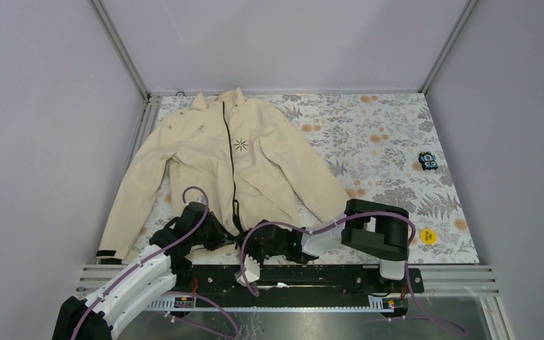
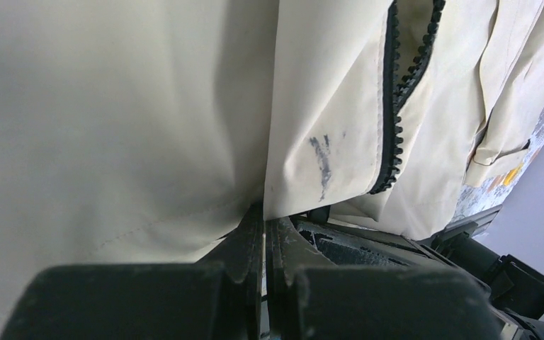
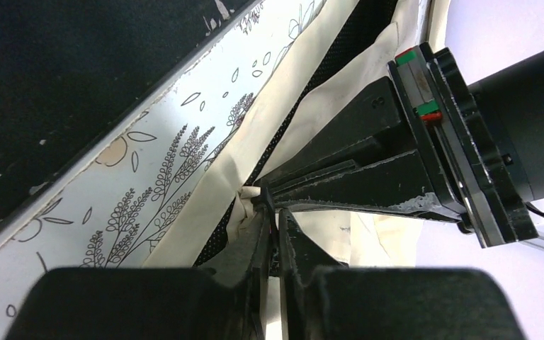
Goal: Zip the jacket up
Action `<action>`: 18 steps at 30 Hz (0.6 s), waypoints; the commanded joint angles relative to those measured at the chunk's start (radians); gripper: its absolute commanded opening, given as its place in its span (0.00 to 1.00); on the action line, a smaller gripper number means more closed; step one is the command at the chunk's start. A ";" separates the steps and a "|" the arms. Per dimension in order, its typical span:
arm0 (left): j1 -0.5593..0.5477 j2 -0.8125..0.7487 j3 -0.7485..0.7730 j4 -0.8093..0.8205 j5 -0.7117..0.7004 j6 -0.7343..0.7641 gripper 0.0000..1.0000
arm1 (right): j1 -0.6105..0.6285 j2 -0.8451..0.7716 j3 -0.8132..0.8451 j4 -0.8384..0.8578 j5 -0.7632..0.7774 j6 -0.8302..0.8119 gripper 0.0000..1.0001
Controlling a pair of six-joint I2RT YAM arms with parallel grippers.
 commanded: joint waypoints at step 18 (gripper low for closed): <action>-0.006 -0.034 0.016 0.000 0.031 -0.041 0.00 | -0.104 -0.009 -0.059 0.294 -0.228 0.608 0.00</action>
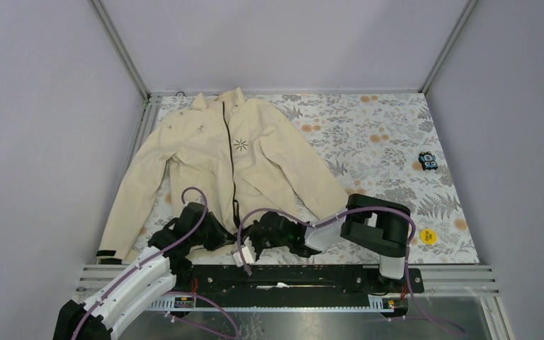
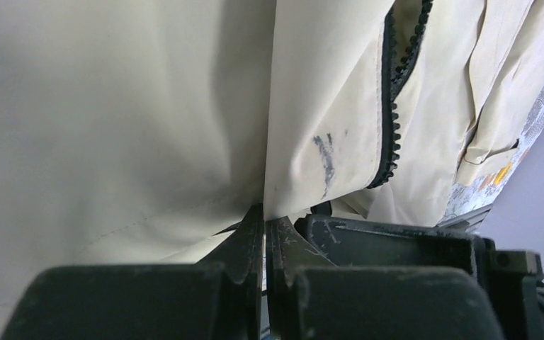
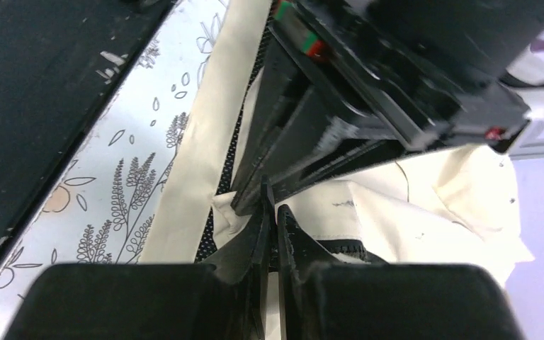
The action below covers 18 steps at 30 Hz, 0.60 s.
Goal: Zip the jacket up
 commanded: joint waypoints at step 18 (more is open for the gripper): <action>-0.006 0.054 0.038 -0.019 0.044 -0.052 0.00 | -0.165 0.074 0.055 0.448 0.188 0.999 0.00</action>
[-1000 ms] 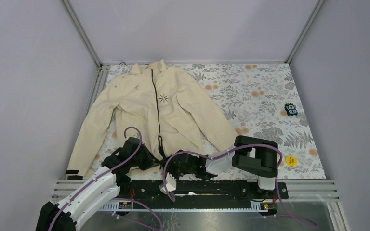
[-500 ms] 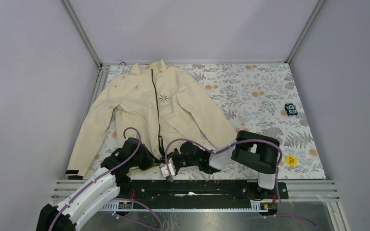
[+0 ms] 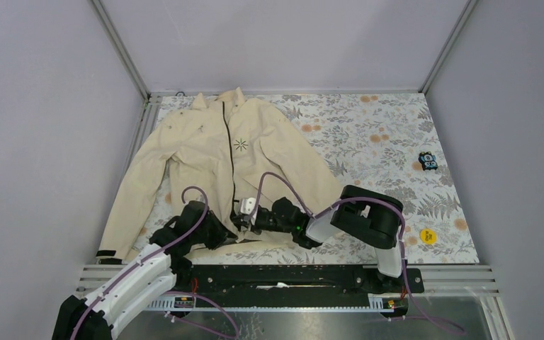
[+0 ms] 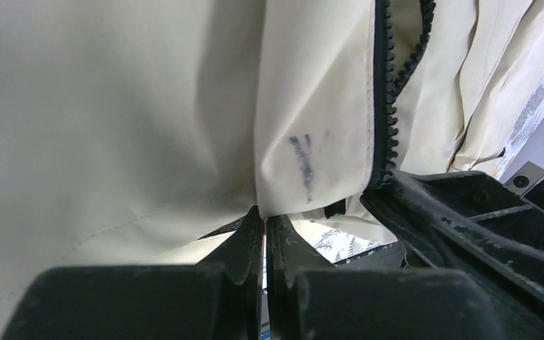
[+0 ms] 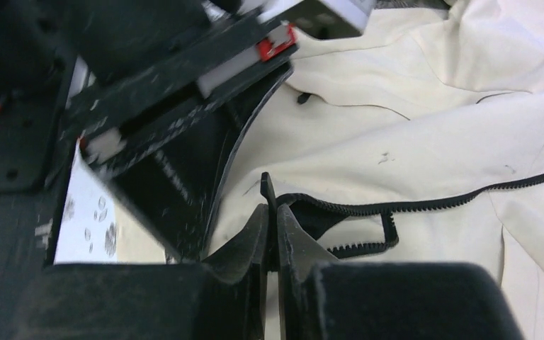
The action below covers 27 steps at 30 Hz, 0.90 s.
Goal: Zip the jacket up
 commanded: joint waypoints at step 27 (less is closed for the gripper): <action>-0.008 -0.098 0.331 -0.292 -0.115 0.097 0.91 | -0.070 -0.023 0.005 0.196 0.105 0.421 0.00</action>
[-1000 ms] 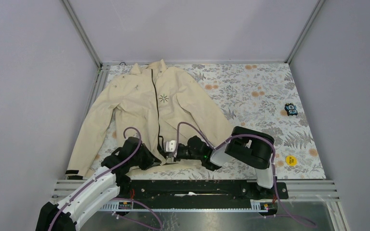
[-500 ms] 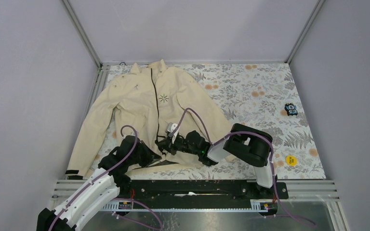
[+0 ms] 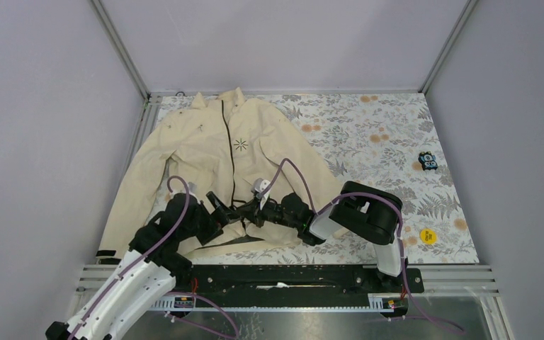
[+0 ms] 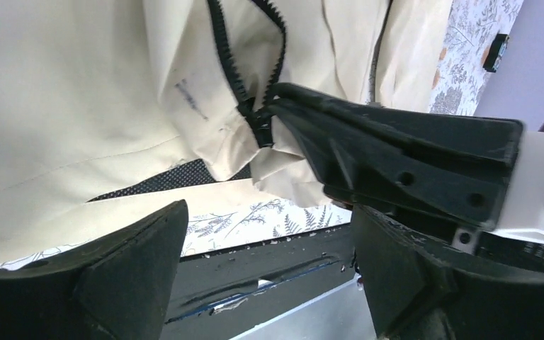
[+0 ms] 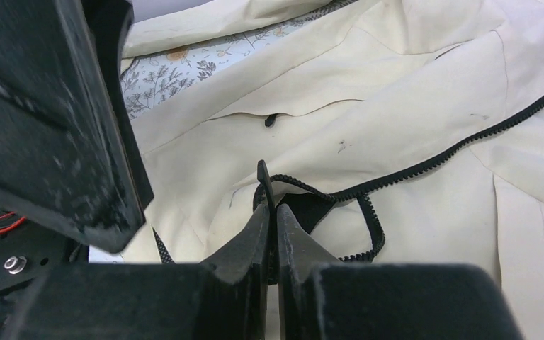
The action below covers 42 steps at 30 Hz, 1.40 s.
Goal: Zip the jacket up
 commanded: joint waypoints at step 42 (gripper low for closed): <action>-0.649 0.683 0.257 0.018 -0.792 0.030 0.30 | -0.010 -0.027 0.020 0.092 0.029 0.092 0.00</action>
